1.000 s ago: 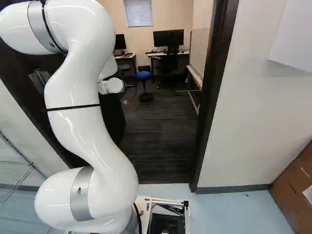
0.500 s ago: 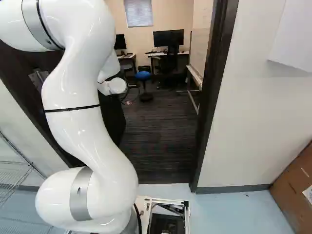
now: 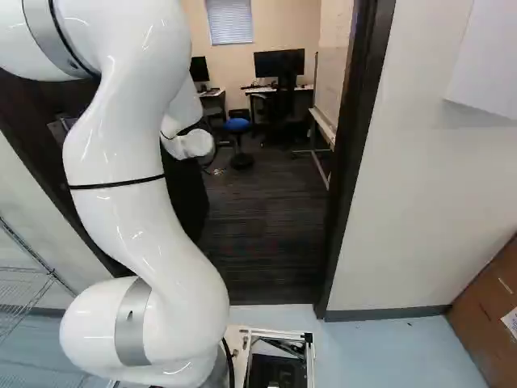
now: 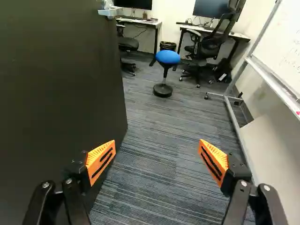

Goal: Open the door and move inside

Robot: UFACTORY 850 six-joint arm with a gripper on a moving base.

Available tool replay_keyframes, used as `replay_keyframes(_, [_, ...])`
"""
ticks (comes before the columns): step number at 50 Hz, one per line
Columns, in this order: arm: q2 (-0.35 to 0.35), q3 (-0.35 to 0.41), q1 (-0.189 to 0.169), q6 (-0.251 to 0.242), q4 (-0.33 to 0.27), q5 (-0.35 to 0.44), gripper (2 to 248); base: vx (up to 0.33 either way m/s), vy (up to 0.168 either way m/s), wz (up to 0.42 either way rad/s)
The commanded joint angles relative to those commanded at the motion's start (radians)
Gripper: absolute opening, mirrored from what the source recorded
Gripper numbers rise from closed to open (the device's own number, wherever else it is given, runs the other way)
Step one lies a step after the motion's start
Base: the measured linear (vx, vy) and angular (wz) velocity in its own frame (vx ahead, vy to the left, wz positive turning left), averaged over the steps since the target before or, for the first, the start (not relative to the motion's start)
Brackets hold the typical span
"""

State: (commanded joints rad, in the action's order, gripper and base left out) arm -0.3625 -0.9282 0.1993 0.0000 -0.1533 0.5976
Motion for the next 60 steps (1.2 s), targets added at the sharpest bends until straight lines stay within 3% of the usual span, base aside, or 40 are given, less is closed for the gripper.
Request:
replay_keyframes(32, [0.022,0.029,-0.01,0.0,0.003,0.007,247,0.0,0.0,0.0])
replay_keyframes(60, [0.103,0.134,-0.034,0.0,0.023,0.042,247,0.0,0.0,0.0])
